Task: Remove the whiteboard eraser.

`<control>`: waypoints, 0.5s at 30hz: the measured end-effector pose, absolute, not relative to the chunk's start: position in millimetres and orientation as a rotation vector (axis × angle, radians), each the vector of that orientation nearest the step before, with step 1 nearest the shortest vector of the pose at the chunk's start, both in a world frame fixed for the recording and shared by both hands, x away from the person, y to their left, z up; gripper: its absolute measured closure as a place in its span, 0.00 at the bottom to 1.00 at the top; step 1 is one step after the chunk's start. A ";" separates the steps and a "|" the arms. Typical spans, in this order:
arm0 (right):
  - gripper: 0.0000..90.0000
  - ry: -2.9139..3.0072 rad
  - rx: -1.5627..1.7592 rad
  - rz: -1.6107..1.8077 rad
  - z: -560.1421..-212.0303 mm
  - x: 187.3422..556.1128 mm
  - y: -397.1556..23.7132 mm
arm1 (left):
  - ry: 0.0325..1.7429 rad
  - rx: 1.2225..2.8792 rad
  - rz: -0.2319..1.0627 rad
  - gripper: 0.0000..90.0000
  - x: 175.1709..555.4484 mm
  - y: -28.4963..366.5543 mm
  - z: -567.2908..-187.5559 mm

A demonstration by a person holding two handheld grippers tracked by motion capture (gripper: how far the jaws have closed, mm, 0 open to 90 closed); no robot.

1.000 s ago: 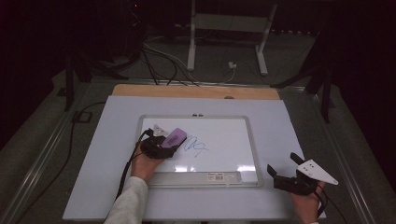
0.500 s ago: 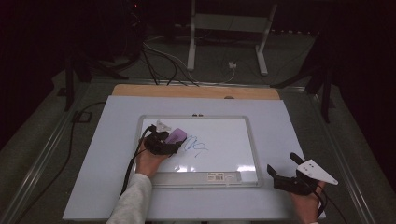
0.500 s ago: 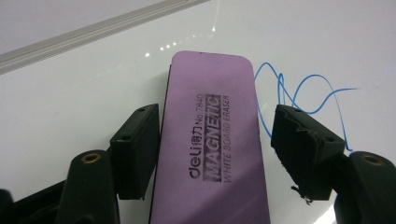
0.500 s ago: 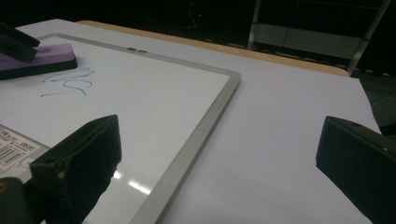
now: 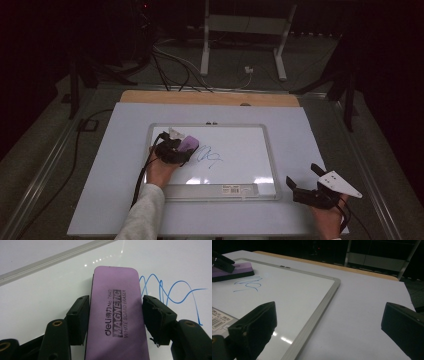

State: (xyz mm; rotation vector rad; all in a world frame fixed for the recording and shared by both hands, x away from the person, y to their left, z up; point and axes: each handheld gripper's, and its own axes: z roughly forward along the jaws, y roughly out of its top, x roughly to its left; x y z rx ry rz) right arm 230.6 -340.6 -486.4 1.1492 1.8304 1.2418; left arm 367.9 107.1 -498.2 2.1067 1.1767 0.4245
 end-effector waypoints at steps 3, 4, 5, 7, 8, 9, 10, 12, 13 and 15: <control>0.01 1.832 1.149 1.242 -486.5 230.6 -340.3 | 1.161 2.119 0.419 0.47 365.2 103.4 -497.8; 0.01 1.832 1.148 1.242 -486.5 230.7 -340.1 | 1.151 2.125 0.416 0.47 363.7 101.2 -497.6; 0.01 1.833 1.148 1.242 -486.5 230.7 -339.9 | 1.137 2.136 0.413 0.47 361.8 98.9 -497.3; 0.01 1.834 1.149 1.241 -486.5 230.7 -339.7 | 1.100 2.157 0.405 0.47 357.3 94.0 -496.8; 0.01 1.833 1.149 1.242 -486.4 230.6 -339.8 | 1.085 2.167 0.404 0.47 355.2 92.1 -496.5; 0.01 1.831 1.148 1.243 -486.3 230.3 -340.2 | 1.073 2.177 0.406 0.47 353.9 91.2 -496.0; 0.01 1.831 1.148 1.243 -486.3 230.3 -340.2 | 1.067 2.188 0.407 0.47 353.5 91.5 -495.4; 0.01 1.830 1.151 1.241 -486.5 230.5 -340.8 | 1.076 2.189 0.410 0.47 354.4 93.5 -495.0; 0.01 1.829 1.151 1.241 -486.4 230.4 -340.9 | 1.088 2.189 0.425 0.47 355.6 95.5 -494.6; 0.01 1.830 1.150 1.241 -486.4 230.4 -340.8 | 1.135 2.171 0.434 0.47 358.8 100.9 -494.6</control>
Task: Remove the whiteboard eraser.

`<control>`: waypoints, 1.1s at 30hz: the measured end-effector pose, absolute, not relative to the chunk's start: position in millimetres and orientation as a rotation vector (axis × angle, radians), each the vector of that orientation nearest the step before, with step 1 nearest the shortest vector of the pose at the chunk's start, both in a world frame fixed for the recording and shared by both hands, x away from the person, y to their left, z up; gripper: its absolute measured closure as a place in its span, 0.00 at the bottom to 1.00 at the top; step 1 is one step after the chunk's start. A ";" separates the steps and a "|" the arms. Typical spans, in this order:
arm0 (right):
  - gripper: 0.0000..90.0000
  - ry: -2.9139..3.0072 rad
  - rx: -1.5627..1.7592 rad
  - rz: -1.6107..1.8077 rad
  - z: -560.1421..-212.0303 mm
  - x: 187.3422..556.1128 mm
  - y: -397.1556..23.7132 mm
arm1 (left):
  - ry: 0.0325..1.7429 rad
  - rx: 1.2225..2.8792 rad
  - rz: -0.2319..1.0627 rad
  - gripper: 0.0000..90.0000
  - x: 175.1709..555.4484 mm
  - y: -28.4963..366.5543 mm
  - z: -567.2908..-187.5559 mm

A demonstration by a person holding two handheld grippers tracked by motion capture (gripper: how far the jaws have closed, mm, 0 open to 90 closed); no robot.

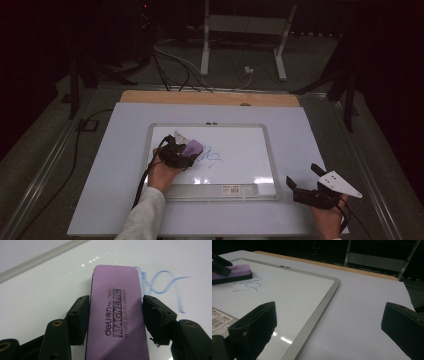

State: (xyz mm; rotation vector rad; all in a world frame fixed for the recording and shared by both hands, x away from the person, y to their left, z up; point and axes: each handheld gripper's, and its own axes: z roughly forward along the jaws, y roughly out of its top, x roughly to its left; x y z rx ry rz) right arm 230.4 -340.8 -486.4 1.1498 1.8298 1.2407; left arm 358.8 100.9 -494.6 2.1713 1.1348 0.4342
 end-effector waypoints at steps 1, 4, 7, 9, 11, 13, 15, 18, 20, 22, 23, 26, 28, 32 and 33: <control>0.01 1.829 1.151 1.240 -486.5 230.5 -340.7 | 1.156 2.161 0.441 0.47 360.5 103.9 -494.8; 0.01 1.828 1.152 1.240 -486.5 230.7 -340.8 | 1.210 2.134 0.457 0.47 364.5 110.2 -495.0; 0.01 1.828 1.155 1.240 -486.5 230.7 -340.9 | 1.229 2.125 0.450 0.47 365.7 111.4 -495.0; 0.01 1.829 1.152 1.240 -486.6 230.9 -340.6 | 1.220 2.130 0.453 0.47 364.5 109.1 -495.0; 0.01 1.832 1.154 1.239 -486.8 231.0 -339.9 | 1.207 2.137 0.450 0.47 362.6 105.9 -494.8; 0.01 1.833 1.151 1.239 -486.7 230.9 -339.4 | 1.188 2.150 0.445 0.47 360.4 102.2 -494.6; 0.01 1.833 1.151 1.240 -486.6 230.7 -339.2 | 1.168 2.161 0.438 0.47 358.0 98.4 -494.4; 0.01 1.832 1.152 1.240 -486.7 230.8 -339.5 | 1.137 2.175 0.433 0.47 352.9 91.8 -494.2; 0.01 1.832 1.152 1.240 -486.7 230.8 -339.6 | 1.108 2.184 0.428 0.47 347.8 86.4 -494.3; 0.01 1.833 1.151 1.240 -486.7 230.8 -339.5 | 1.069 2.203 0.419 0.47 341.7 80.9 -494.0; 0.01 1.833 1.152 1.240 -486.7 230.8 -339.5 | 1.053 2.207 0.412 0.47 339.0 78.2 -494.0; 0.01 1.833 1.152 1.240 -486.7 230.7 -339.4 | 1.013 2.224 0.397 0.47 332.9 72.4 -493.5; 0.01 1.834 1.151 1.240 -486.6 230.6 -339.3 | 1.005 2.230 0.408 0.47 330.6 70.1 -493.2; 0.01 1.833 1.154 1.238 -486.7 230.7 -339.6 | 1.013 2.228 0.416 0.47 332.2 70.5 -493.2; 0.01 1.833 1.153 1.238 -486.6 230.6 -339.7 | 1.018 2.229 0.427 0.47 333.3 71.1 -493.1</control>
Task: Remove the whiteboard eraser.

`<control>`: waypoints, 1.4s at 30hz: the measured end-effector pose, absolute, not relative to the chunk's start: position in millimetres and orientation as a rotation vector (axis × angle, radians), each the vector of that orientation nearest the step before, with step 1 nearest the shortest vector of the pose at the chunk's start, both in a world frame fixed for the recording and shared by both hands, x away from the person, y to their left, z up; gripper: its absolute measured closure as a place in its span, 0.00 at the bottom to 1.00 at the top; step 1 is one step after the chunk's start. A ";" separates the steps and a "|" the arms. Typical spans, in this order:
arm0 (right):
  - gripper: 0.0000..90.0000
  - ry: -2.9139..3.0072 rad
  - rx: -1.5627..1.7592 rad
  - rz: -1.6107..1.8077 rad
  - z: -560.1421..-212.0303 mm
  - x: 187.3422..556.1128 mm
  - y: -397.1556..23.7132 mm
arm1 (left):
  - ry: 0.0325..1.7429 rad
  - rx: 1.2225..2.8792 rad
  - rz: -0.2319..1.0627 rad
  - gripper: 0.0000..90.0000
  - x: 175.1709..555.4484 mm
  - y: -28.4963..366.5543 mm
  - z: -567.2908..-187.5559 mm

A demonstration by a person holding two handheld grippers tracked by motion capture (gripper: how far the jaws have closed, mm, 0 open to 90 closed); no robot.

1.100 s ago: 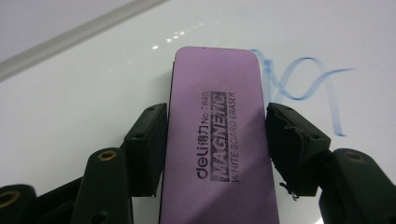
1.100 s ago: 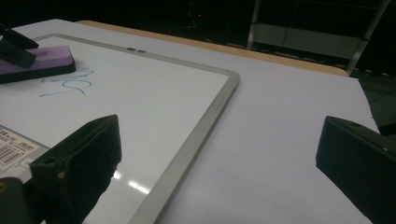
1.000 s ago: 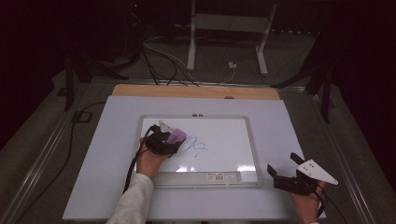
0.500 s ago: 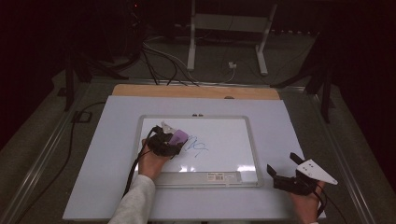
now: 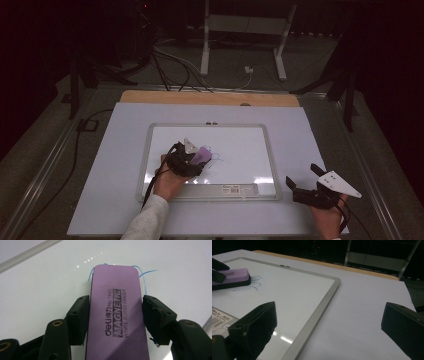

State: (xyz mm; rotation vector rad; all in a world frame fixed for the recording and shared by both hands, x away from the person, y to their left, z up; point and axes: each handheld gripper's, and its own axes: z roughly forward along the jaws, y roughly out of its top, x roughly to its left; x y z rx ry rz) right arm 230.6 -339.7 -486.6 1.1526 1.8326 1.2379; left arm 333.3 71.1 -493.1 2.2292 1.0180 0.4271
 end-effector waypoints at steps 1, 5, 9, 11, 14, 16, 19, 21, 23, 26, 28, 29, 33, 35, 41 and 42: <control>0.01 1.832 1.152 1.238 -486.5 230.4 -339.7 | 1.026 2.231 0.435 0.47 334.9 72.3 -492.7; 0.01 1.830 1.155 1.237 -486.5 230.5 -340.2 | 1.089 2.221 0.474 0.47 341.9 78.4 -491.9; 0.01 1.827 1.160 1.235 -486.6 230.6 -341.0 | 1.161 2.199 0.518 0.47 348.9 86.8 -491.7; 0.01 1.827 1.158 1.233 -486.5 230.5 -341.0 | 1.206 2.181 0.537 0.47 352.4 91.9 -491.9; 0.01 1.828 1.160 1.232 -486.6 230.6 -340.7 | 1.262 2.141 0.522 0.47 356.5 97.1 -492.8; 0.01 1.829 1.161 1.231 -486.7 230.8 -340.2 | 1.270 2.132 0.522 0.47 356.7 95.9 -493.1; 0.01 1.831 1.159 1.230 -486.9 231.1 -339.9 | 1.246 2.136 0.508 0.47 354.7 90.2 -493.6; 0.01 1.834 1.156 1.228 -487.0 231.0 -339.6 | 1.221 2.148 0.500 0.47 351.8 84.0 -493.6; 0.01 1.832 1.155 1.231 -486.7 230.7 -339.5 | 1.192 2.159 0.495 0.47 347.9 76.8 -493.8; 0.01 1.830 1.158 1.232 -486.7 230.6 -339.9 | 1.133 2.183 0.475 0.47 338.9 66.0 -493.6; 0.01 1.830 1.158 1.233 -486.6 230.6 -340.0 | 1.095 2.195 0.449 0.47 331.6 59.6 -493.4; 0.01 1.830 1.157 1.233 -486.5 230.6 -340.1 | 1.076 2.197 0.437 0.47 328.1 56.9 -493.7; 0.01 1.832 1.156 1.232 -486.6 230.4 -340.1 | 1.040 2.218 0.435 0.47 320.9 54.3 -493.0; 0.01 1.830 1.153 1.233 -486.2 230.0 -340.5 | 1.050 2.218 0.449 0.47 322.2 57.3 -492.8; 0.01 1.825 1.161 1.231 -486.3 230.0 -341.7 | 1.186 2.181 0.541 0.47 335.7 83.9 -492.7; 0.01 1.826 1.161 1.230 -486.4 230.1 -341.7 | 1.209 2.170 0.544 0.47 337.9 88.9 -492.8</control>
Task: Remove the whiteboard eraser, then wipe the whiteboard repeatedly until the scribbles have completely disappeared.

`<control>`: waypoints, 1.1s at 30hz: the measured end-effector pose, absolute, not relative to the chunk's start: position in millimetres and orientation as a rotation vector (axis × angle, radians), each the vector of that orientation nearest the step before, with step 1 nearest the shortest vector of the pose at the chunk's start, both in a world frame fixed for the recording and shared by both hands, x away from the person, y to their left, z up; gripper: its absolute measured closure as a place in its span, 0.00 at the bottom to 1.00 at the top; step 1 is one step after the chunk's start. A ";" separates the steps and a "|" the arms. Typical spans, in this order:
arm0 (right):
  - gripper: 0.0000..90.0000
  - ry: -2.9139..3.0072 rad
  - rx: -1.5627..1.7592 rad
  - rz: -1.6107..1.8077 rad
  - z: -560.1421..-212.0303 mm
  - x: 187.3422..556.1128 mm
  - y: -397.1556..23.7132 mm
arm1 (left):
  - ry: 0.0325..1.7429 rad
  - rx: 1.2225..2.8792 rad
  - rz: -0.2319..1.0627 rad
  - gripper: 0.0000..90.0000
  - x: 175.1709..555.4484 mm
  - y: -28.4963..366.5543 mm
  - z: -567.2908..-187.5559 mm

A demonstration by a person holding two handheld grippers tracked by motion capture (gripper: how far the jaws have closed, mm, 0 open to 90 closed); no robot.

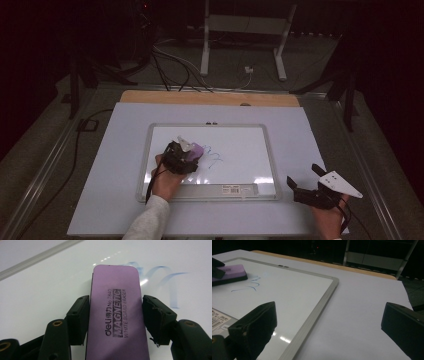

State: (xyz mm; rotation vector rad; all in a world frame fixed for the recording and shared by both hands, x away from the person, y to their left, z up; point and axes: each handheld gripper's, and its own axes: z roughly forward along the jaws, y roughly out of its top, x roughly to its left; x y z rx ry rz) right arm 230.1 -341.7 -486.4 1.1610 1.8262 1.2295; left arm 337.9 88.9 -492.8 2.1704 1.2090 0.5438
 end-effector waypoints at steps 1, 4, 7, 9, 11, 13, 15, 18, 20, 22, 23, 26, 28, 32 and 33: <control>0.01 1.827 1.160 1.229 -486.5 230.2 -341.6 | 1.233 2.155 0.541 0.47 339.7 93.1 -493.1; 0.01 1.826 1.159 1.231 -486.4 230.3 -341.2 | 1.262 2.137 0.526 0.47 342.5 98.5 -493.2; 0.01 1.829 1.164 1.230 -486.8 230.8 -341.0 | 1.251 2.153 0.543 0.47 341.5 94.6 -492.5; 0.01 1.828 1.160 1.231 -486.6 230.8 -340.5 | 1.233 2.159 0.531 0.47 340.1 90.1 -492.6; 0.01 1.831 1.158 1.229 -486.8 231.0 -340.0 | 1.203 2.174 0.517 0.47 337.5 83.1 -492.3; 0.01 1.831 1.157 1.230 -486.7 231.0 -339.9 | 1.168 2.187 0.509 0.47 333.2 74.2 -492.5; 0.01 1.830 1.161 1.229 -486.9 231.1 -340.3 | 1.125 2.200 0.493 0.47 327.9 64.6 -492.4; 0.01 1.829 1.160 1.230 -486.7 230.9 -340.8 | 1.061 2.215 0.455 0.47 318.6 51.5 -492.8; 0.01 1.828 1.159 1.231 -486.6 230.9 -340.8 | 1.015 2.232 0.444 0.47 313.3 44.7 -492.5; 0.01 1.829 1.159 1.228 -486.6 230.9 -340.4 | 0.990 2.245 0.456 0.47 311.3 42.3 -492.3; 0.01 1.829 1.159 1.229 -486.5 230.8 -340.3 | 0.998 2.242 0.446 0.47 312.0 43.0 -492.1; 0.01 1.826 1.160 1.227 -486.5 230.6 -341.2 | 1.021 2.239 0.470 0.47 314.9 48.2 -492.2; 0.01 1.823 1.165 1.227 -486.6 230.5 -342.3 | 1.056 2.236 0.489 0.47 318.3 54.6 -491.8; 0.01 1.822 1.167 1.225 -486.5 230.5 -342.7 | 1.122 2.215 0.520 0.47 323.5 65.2 -491.7; 0.01 1.823 1.165 1.223 -486.5 230.5 -342.4 | 1.130 2.209 0.511 0.47 324.3 66.4 -491.9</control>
